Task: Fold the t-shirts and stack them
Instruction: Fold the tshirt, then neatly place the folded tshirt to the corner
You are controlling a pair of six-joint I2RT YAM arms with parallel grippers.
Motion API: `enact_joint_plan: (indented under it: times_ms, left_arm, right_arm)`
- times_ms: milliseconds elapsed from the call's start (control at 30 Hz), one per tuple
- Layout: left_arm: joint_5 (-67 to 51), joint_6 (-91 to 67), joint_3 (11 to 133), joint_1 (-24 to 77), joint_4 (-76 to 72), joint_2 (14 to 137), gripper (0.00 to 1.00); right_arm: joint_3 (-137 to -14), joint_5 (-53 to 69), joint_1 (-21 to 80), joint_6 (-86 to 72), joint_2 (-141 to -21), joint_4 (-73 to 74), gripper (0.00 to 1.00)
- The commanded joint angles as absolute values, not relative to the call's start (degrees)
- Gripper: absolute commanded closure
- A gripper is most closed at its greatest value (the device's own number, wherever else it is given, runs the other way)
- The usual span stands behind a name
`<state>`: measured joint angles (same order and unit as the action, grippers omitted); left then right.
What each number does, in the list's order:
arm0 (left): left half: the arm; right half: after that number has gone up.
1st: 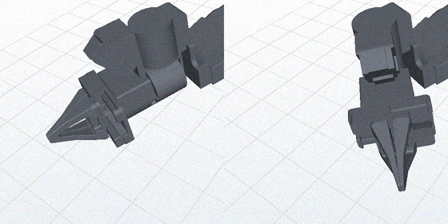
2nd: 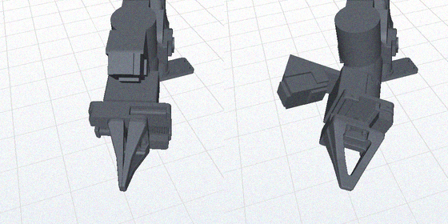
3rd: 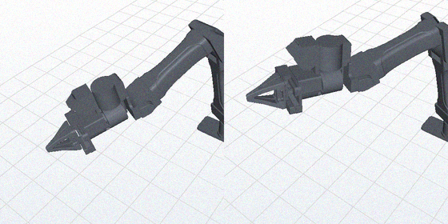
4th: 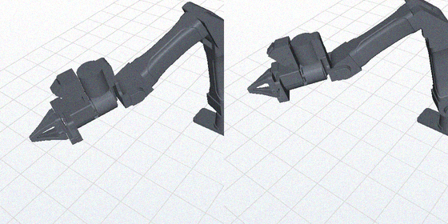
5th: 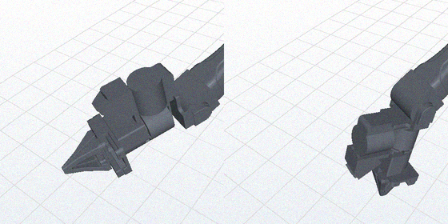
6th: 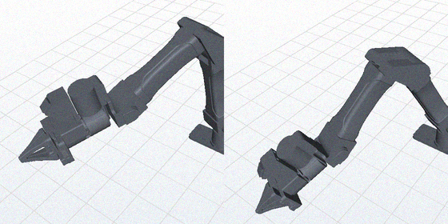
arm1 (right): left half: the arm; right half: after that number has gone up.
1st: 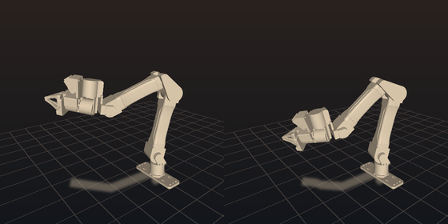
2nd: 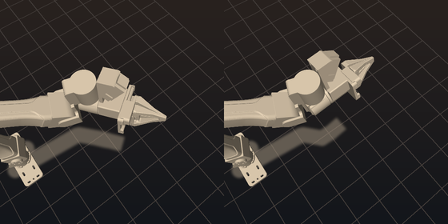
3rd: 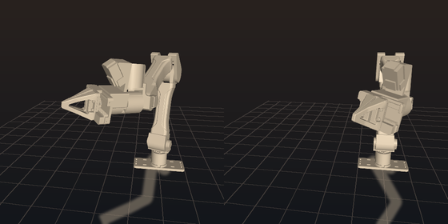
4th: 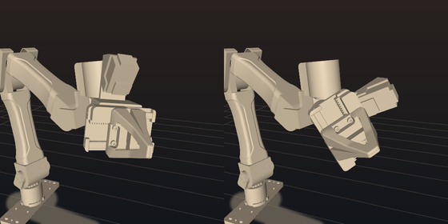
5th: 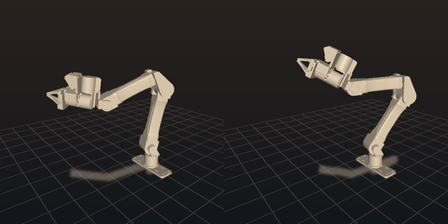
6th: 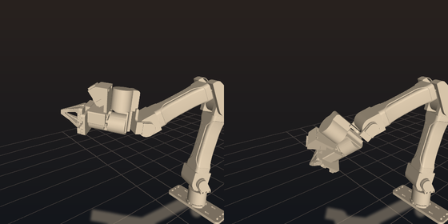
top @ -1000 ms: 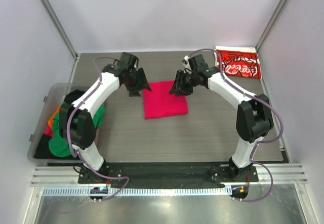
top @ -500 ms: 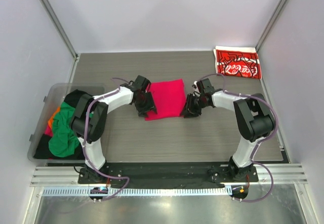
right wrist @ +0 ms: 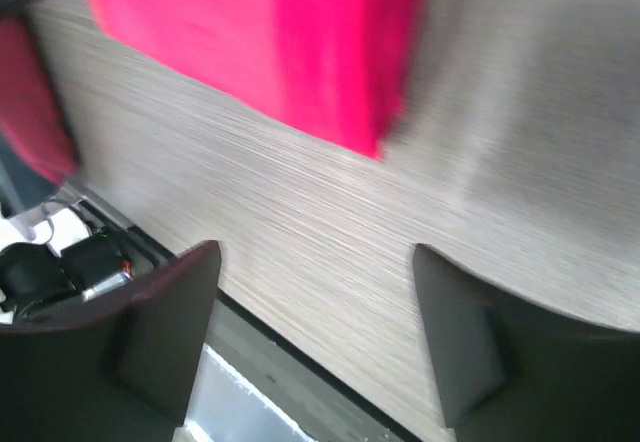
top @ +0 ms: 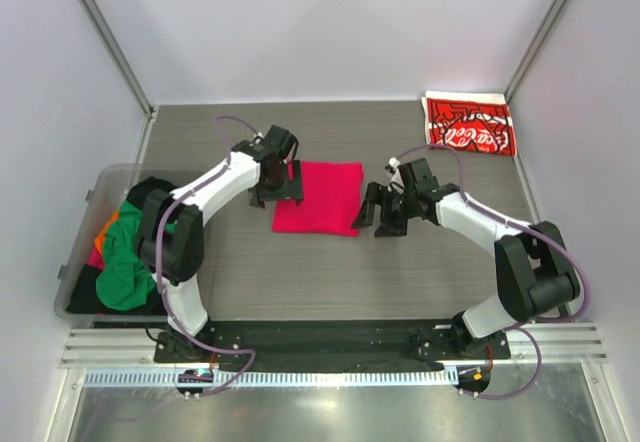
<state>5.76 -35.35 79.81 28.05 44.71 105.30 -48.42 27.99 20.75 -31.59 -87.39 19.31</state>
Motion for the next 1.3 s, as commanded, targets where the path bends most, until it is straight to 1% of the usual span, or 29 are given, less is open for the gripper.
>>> enact_joint_plan:
  times_ms: [0,67,167,200,300,333,367,433,467,533,667,833,933,967,1033,1067,1133,1167,1233,1267]
  left_arm:
    - [9.93,-30.41,87.60,27.95,54.04,98.19,0.10]
    - [10.11,-30.06,89.11,27.86,57.56,95.99,0.09]
    - [10.46,-29.71,88.51,27.86,60.55,90.72,0.09]
    - [10.81,-29.62,85.98,27.95,60.82,86.96,0.09]
    - [12.91,-29.27,79.40,27.86,61.52,80.70,0.11]
    - [13.70,-29.27,77.71,27.86,61.70,76.33,0.11]
    - [14.93,-29.27,76.22,27.86,61.96,74.38,0.11]
    - [16.17,-29.62,72.08,27.95,62.40,68.68,0.12]
    - [16.61,-29.71,69.90,27.86,62.49,67.08,0.12]
    - [17.57,-29.97,67.60,27.86,62.49,63.65,0.12]
    - [18.98,-30.41,61.45,27.86,61.17,55.66,0.12]
    - [20.30,-29.97,61.00,27.86,59.51,52.12,0.12]
    - [20.65,-29.79,60.65,27.95,58.89,51.24,0.13]
    - [20.74,-29.88,60.56,27.86,58.71,51.15,0.13]
    - [21.53,-30.14,60.29,27.95,58.45,50.36,0.13]
    - [21.62,-30.49,59.94,27.95,58.19,49.93,0.13]
    - [21.97,-30.67,59.24,27.95,57.13,48.61,0.12]
    - [22.06,-30.85,58.54,27.95,56.61,48.08,0.12]
    - [22.23,-31.02,57.57,27.95,55.12,46.07,0.11]
    - [22.85,-31.46,56.26,27.86,54.50,45.18,0.11]
  right_arm:
    - [-55.01,26.02,20.57,-29.27,-83.50,21.62,0.14]
    - [-58.17,25.40,19.52,-29.27,-85.77,21.62,0.09]
    - [-63.36,26.19,18.11,-29.53,-91.39,21.62,0.08]
    - [-64.94,26.10,17.24,-29.53,-92.62,21.80,0.09]
    - [-71.26,26.19,15.56,-29.44,-98.07,22.06,0.09]
    - [-74.59,26.10,15.30,-29.44,-99.48,22.15,0.10]
    - [-76.19,26.28,15.03,-29.18,-102.54,22.41,0.10]
    - [-80.67,26.46,14.59,-29.09,-105.54,23.11,0.12]
    - [-81.99,26.46,14.59,-28.83,-108.69,23.29,0.14]
    - [-85.15,25.76,14.41,-28.48,-111.34,23.73,0.16]
    - [-87.80,25.22,14.33,-27.95,-116.71,23.73,0.20]
    - [-89.03,26.53,14.24,-26.81,-122.59,21.37,0.27]
    - [-89.30,28.46,14.41,-25.76,-125.67,19.87,0.35]
    - [-89.21,29.09,14.33,-25.66,-126.21,19.43,0.40]
    - [-87.73,30.84,14.33,-25.58,-127.09,16.81,0.44]
    - [-86.93,33.11,14.33,-26.19,-127.52,15.40,0.48]
    - [-84.92,34.97,14.33,-26.63,-127.97,11.98,0.52]
    - [-84.12,36.81,14.24,-27.15,-128.23,10.74,0.60]
    - [-82.45,38.31,14.24,-27.25,-128.32,8.19,0.71]
    - [-82.27,38.76,14.24,-26.72,-128.15,7.91,0.86]
